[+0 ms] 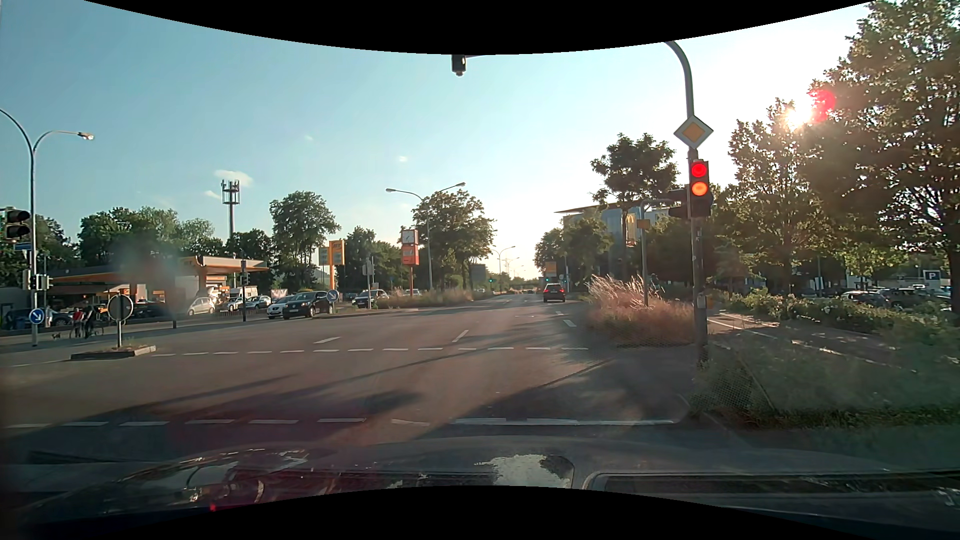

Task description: Follow the waypoints while adhering to traffic rules and regulations

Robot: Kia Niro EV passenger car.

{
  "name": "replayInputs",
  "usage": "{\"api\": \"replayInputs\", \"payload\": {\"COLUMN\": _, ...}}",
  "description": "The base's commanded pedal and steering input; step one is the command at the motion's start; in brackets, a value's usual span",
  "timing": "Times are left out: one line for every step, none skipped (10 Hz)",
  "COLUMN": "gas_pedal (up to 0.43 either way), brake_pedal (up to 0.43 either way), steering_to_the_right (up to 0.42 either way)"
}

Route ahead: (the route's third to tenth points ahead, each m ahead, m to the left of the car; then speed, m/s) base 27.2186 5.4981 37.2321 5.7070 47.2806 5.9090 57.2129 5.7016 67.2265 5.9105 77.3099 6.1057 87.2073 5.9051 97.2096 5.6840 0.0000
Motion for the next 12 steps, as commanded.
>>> {"api": "replayInputs", "payload": {"gas_pedal": 0.0, "brake_pedal": 0.238, "steering_to_the_right": 0.015}}
{"api": "replayInputs", "payload": {"gas_pedal": 0.0, "brake_pedal": 0.238, "steering_to_the_right": 0.015}}
{"api": "replayInputs", "payload": {"gas_pedal": 0.0, "brake_pedal": 0.238, "steering_to_the_right": 0.015}}
{"api": "replayInputs", "payload": {"gas_pedal": 0.0, "brake_pedal": 0.238, "steering_to_the_right": 0.015}}
{"api": "replayInputs", "payload": {"gas_pedal": 0.0, "brake_pedal": 0.0, "steering_to_the_right": 0.015}}
{"api": "replayInputs", "payload": {"gas_pedal": 0.0, "brake_pedal": 0.0, "steering_to_the_right": 0.015}}
{"api": "replayInputs", "payload": {"gas_pedal": 0.0, "brake_pedal": 0.0, "steering_to_the_right": 0.015}}
{"api": "replayInputs", "payload": {"gas_pedal": 0.039, "brake_pedal": 0.0, "steering_to_the_right": 0.015}}
{"api": "replayInputs", "payload": {"gas_pedal": 0.11, "brake_pedal": 0.0, "steering_to_the_right": 0.015}}
{"api": "replayInputs", "payload": {"gas_pedal": 0.118, "brake_pedal": 0.0, "steering_to_the_right": 0.015}}
{"api": "replayInputs", "payload": {"gas_pedal": 0.138, "brake_pedal": 0.0, "steering_to_the_right": 0.015}}
{"api": "replayInputs", "payload": {"gas_pedal": 0.15, "brake_pedal": 0.0, "steering_to_the_right": 0.015}}
